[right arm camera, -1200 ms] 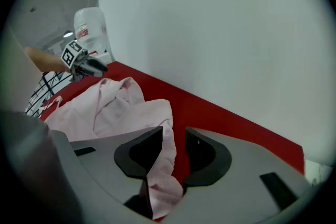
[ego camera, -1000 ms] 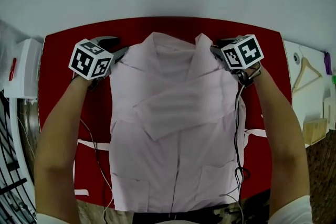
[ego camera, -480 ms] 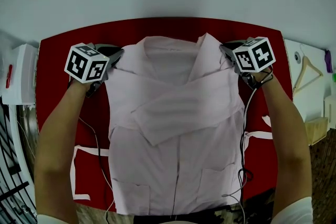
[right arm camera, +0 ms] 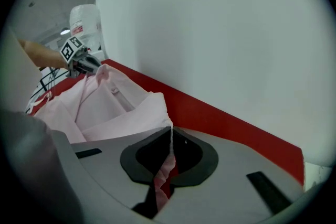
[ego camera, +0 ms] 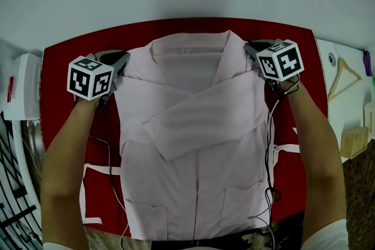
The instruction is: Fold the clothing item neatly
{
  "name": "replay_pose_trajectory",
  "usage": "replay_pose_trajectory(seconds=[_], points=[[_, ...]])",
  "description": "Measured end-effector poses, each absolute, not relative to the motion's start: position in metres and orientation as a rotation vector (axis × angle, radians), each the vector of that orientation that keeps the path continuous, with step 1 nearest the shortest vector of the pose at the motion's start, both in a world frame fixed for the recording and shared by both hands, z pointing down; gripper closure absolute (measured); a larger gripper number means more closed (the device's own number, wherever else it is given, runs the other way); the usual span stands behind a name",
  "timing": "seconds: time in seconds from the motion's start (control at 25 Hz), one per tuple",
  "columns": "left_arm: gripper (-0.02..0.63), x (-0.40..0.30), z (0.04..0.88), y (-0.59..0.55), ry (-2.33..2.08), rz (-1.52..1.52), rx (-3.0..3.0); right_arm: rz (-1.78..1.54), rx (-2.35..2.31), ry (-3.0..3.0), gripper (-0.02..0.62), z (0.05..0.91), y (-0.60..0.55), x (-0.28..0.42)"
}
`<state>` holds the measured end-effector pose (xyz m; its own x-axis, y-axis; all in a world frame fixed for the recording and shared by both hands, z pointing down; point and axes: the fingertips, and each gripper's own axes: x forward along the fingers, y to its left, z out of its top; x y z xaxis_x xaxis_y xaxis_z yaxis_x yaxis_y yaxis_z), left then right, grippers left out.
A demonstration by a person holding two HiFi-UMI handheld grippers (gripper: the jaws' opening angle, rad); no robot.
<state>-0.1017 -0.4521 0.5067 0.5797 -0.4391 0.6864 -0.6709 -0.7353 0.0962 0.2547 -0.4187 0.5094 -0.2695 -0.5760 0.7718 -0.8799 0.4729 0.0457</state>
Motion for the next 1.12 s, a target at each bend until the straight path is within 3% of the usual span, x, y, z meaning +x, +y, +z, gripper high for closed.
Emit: replay_pose_trajectory(seconds=[0.36, 0.52, 0.8, 1.12], points=[[0.591, -0.105, 0.536, -0.463, -0.956, 1.02, 2.36, 0.463, 1.254, -1.916, 0.571, 0.528, -0.426, 0.259], [0.584, -0.106, 0.525, -0.46, -0.928, 0.974, 2.387, 0.467, 1.305, -1.968, 0.484, 0.509, -0.419, 0.267], [0.551, -0.112, 0.485, -0.447, -0.932, 0.942, 2.493, 0.352, 1.259, -2.004, 0.477, 0.479, -0.389, 0.268], [0.551, -0.041, 0.444, -0.414, -0.793, 0.952, 2.691, 0.318, 1.231, -2.043, 0.479, 0.467, -0.346, 0.258]])
